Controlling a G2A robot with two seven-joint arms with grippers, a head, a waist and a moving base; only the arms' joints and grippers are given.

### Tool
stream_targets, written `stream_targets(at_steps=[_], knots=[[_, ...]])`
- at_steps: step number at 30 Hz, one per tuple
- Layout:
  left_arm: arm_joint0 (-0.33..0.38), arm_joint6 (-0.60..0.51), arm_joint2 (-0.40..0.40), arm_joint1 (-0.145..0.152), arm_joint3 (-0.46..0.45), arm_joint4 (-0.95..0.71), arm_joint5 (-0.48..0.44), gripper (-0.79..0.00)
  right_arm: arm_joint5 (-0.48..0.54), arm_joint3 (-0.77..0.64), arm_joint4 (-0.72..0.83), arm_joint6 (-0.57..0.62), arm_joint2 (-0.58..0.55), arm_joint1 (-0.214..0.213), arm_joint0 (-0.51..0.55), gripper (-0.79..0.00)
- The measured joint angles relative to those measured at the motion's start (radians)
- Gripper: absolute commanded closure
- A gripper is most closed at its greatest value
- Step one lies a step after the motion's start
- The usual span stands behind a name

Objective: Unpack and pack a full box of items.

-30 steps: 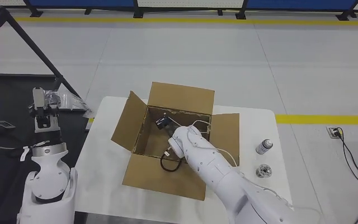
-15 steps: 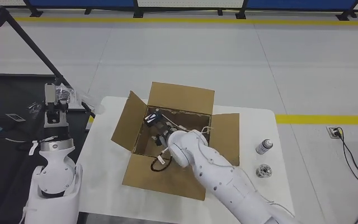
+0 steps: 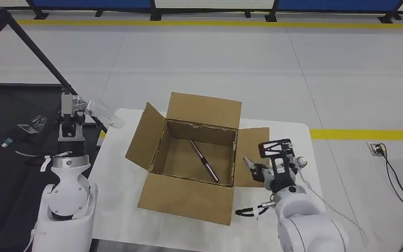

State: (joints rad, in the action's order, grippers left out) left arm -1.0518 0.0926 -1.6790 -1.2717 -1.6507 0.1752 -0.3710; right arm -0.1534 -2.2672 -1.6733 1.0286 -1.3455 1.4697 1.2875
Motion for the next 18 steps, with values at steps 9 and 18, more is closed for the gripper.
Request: stream_targets(at_steps=[9,18], knots=[[0.026,-0.013,0.03,-0.002,0.021,0.002,0.002,-0.785,0.106,0.185,0.206,0.188,-0.393,-0.025,0.066,-0.785],[0.047,-0.03,0.05,-0.003,0.03,0.013,0.009,-0.785,0.141,0.609,0.306,0.205,-0.414,-0.038,-0.111,-0.785]])
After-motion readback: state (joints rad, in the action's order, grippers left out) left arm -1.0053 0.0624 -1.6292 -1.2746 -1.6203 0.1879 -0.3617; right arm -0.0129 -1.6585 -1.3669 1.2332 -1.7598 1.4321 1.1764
